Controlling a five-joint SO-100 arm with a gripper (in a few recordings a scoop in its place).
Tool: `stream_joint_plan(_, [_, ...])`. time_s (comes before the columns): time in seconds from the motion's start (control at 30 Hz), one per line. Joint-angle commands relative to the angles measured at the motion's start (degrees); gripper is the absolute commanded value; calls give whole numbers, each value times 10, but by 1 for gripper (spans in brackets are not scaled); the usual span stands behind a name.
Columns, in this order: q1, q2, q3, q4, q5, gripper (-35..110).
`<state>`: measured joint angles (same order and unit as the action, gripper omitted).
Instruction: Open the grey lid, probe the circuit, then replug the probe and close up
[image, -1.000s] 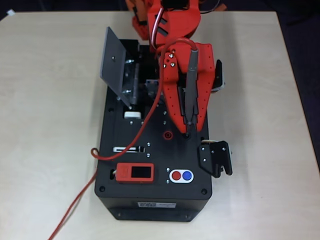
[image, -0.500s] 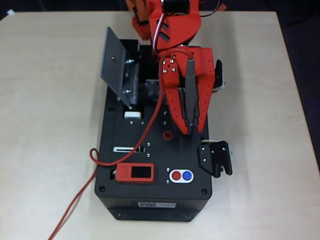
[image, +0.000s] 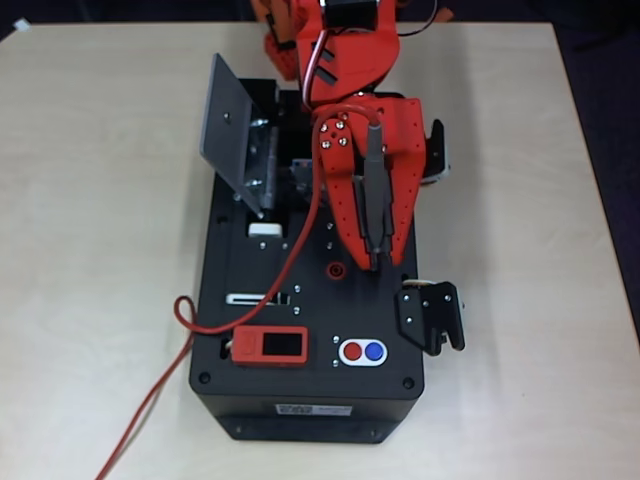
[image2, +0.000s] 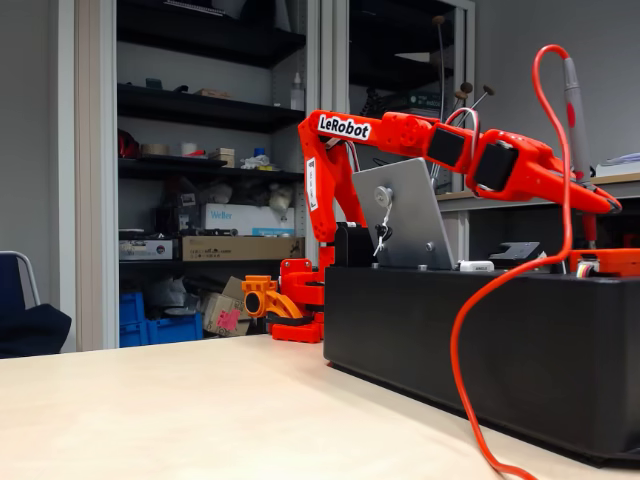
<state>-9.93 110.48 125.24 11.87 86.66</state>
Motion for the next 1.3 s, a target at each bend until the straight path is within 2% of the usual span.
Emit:
stream_joint_plan(0.0, [-8, 31, -5, 8, 1, 0])
stream_joint_plan(1.27, [0, 28, -65, 59, -4, 0])
